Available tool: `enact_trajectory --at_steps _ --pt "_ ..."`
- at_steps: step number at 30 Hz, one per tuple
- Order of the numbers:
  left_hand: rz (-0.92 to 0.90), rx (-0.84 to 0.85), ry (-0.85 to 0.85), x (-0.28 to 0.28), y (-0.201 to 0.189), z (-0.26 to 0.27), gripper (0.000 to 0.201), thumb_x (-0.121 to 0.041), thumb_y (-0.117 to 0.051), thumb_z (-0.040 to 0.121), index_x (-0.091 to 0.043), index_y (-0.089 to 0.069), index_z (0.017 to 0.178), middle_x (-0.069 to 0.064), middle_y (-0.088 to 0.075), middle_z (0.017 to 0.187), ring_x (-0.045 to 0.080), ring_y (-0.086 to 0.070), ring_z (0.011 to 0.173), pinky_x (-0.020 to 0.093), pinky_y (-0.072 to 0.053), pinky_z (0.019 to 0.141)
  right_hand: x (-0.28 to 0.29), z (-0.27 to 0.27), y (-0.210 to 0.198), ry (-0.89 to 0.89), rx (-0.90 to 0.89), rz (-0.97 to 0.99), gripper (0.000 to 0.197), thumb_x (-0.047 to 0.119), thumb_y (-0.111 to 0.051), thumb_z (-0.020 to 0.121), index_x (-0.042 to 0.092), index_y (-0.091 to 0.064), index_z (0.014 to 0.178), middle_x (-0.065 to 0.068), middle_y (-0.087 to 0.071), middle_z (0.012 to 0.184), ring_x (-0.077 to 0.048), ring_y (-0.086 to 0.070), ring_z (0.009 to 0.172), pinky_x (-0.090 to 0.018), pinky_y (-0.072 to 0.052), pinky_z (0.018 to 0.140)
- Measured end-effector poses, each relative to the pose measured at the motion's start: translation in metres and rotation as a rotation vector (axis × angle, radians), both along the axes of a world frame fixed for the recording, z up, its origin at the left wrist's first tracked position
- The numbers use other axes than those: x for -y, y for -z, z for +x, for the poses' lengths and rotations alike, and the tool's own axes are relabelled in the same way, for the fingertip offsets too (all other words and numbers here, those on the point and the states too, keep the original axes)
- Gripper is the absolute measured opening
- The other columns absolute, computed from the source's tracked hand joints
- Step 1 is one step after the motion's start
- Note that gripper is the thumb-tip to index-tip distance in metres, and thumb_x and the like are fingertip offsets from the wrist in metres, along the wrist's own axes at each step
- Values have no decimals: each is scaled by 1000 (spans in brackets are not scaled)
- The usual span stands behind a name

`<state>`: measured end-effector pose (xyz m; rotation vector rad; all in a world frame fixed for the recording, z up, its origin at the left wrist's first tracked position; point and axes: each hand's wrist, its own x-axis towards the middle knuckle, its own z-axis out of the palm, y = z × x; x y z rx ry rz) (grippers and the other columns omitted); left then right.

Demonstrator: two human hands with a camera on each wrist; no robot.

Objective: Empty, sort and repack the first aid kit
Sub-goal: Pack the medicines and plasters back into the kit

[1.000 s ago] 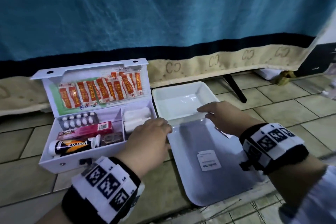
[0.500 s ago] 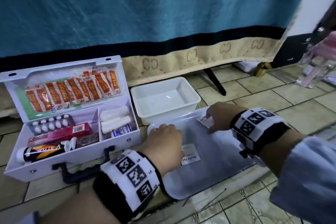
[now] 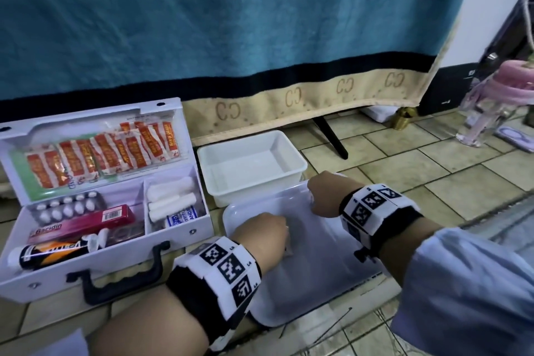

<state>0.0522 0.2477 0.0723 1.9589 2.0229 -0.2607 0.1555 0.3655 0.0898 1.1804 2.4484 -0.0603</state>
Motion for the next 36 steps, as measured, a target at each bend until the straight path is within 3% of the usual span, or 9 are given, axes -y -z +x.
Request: enact_trajectory --at_steps 4,9,15,17,20,25,28,31,36 --pt "120 83 -138 14 -19 -25 23 -18 -53 93 -11 -51 115 9 -57 117 27 -54 111 28 -35 80 6 3 -18 105 -130 -97 21 19 -59 79 14 -47 63 2 -49 64 -21 -57 64 -25 -47 55" --pt "286 195 -299 52 -57 -79 18 -34 -54 92 -18 -47 97 8 -58 112 24 -54 105 26 -32 71 19 -16 -36 144 -497 -221 26 10 -60 76 20 -44 57 5 -59 64 -19 -60 63 -26 -42 54" --pt "319 148 -432 96 -86 -165 50 -39 -52 93 -17 -42 137 2 -43 138 19 -43 123 26 -34 94 55 -94 -41 163 -916 -559 8 13 -60 83 18 -58 78 7 -46 66 -8 -41 59 -21 -33 54" --pt "324 112 -429 103 -89 -197 47 -39 -55 91 -18 -46 133 2 -40 137 17 -42 119 25 -33 94 68 -125 -45 233 -1094 -784 12 22 -55 86 14 -64 85 4 -40 66 -8 -36 58 -21 -31 55" --pt "364 46 -389 109 -88 -235 39 -35 -59 89 -19 -54 124 1 -26 150 19 -26 135 28 -25 110 80 -163 -48 276 -1323 -983 34 -1 -33 93 9 -65 93 -4 -39 67 -12 -32 56 -18 -39 50" --pt "338 44 -325 116 -77 -266 31 -35 -62 88 -23 -59 117 -5 8 159 20 4 147 35 -6 120 93 -204 -48 291 -1428 -973 28 -14 -46 89 7 -64 93 -14 -61 85 -15 -52 62 -18 -45 52" --pt "372 52 -296 113 -75 -272 23 -34 -62 87 -23 -61 108 -7 -5 157 19 -12 144 34 -18 118 94 -218 -43 359 -1507 -922 15 -12 -57 85 2 -62 84 -11 -66 80 -17 -64 65 -20 -54 53" --pt "482 19 -267 108 -80 -278 30 -37 -61 87 -21 -61 112 -8 -33 136 14 -31 126 34 -29 110 88 -226 -43 326 -1509 -840 15 -9 -64 81 4 -63 74 -1 -69 64 -9 -64 55 -18 -52 53" --pt "402 77 -259 103 -82 -284 36 -37 -65 85 -19 -61 115 -12 -38 123 11 -48 108 30 -41 97 68 -241 -65 288 -1677 -833 13 -6 -63 82 4 -61 72 -3 -65 58 -10 -60 49 -16 -51 51"
